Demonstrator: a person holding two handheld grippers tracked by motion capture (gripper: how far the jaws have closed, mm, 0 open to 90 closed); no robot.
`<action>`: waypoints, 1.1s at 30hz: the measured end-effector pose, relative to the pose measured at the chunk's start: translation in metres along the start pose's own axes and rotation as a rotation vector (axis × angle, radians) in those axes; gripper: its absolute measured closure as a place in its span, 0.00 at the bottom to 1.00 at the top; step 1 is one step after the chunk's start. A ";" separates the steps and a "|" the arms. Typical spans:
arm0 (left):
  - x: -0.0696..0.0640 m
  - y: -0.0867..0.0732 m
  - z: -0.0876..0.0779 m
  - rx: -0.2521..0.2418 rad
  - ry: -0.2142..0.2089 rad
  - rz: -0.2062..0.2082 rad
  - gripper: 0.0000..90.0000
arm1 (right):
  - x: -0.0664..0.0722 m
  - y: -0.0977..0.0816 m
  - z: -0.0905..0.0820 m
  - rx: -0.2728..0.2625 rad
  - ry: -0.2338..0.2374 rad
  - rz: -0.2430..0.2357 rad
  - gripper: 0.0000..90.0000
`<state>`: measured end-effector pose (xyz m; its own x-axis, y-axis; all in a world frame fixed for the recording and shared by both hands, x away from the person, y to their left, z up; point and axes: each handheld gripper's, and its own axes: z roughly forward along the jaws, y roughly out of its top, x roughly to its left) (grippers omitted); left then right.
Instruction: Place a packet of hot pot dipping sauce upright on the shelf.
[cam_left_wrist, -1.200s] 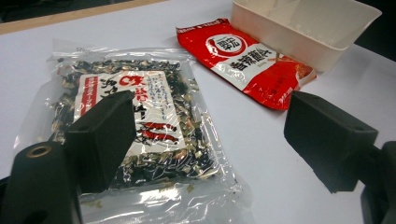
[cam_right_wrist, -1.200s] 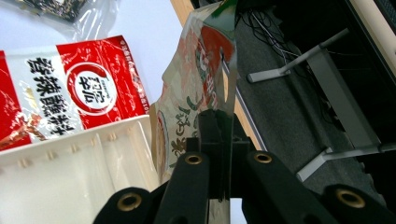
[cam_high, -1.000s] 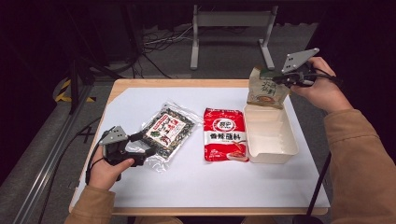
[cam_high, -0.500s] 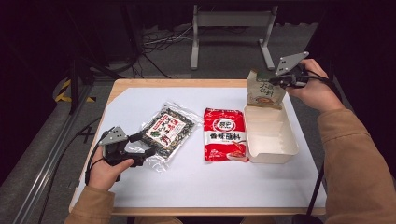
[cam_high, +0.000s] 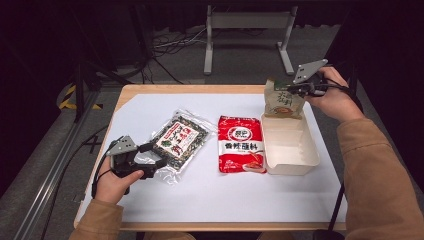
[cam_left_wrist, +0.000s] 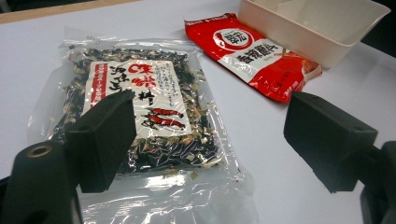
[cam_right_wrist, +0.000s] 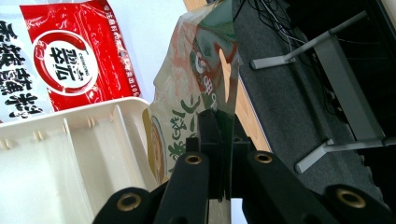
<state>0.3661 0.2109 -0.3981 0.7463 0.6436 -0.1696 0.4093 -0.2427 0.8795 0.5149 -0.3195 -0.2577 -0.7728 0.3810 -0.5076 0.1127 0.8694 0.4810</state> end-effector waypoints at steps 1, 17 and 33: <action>0.000 0.000 0.000 0.000 0.000 0.000 0.20 | 0.001 -0.001 0.001 0.001 0.004 -0.001 0.99; -0.001 0.001 0.005 0.010 -0.017 -0.001 0.20 | 0.004 -0.012 0.007 0.018 0.040 0.044 0.99; -0.002 0.002 0.008 0.016 -0.022 0.000 0.20 | 0.009 -0.017 0.018 0.051 0.042 0.065 0.92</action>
<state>0.3698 0.2032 -0.3994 0.7574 0.6278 -0.1796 0.4176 -0.2542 0.8724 0.5171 -0.3256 -0.2831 -0.7881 0.4250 -0.4454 0.1947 0.8584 0.4746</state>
